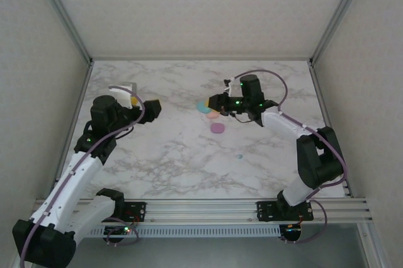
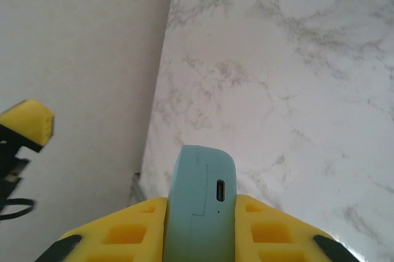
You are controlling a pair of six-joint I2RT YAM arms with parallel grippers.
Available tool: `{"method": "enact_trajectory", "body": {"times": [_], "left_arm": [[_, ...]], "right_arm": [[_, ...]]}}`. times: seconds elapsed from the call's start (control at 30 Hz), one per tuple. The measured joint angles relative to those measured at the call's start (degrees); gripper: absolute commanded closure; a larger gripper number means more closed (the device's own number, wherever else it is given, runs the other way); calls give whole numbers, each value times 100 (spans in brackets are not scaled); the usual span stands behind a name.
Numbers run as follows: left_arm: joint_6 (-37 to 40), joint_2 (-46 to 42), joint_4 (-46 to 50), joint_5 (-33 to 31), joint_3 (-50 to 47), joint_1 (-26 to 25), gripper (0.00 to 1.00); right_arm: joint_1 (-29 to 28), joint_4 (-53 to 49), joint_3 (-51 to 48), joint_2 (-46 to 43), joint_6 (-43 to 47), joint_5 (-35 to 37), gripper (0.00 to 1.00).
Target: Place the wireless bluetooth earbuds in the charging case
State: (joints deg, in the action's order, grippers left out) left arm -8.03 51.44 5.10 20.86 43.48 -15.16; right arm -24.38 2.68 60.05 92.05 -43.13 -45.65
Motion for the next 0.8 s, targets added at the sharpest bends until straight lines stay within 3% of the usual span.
{"method": "enact_trajectory", "body": {"times": [0.33, 0.5, 0.8], "left_arm": [[1934, 951, -610, 2245, -11, -254, 12], [2337, 1421, -730, 2664, 201, -540, 12], [3088, 2186, -743, 2734, 1025, -1141, 13]], "right_arm": [[308, -393, 619, 2, -450, -1858, 82], [297, -402, 645, 0, -608, -2236, 82], [114, -439, 645, -254, -636, -2518, 82]]}}
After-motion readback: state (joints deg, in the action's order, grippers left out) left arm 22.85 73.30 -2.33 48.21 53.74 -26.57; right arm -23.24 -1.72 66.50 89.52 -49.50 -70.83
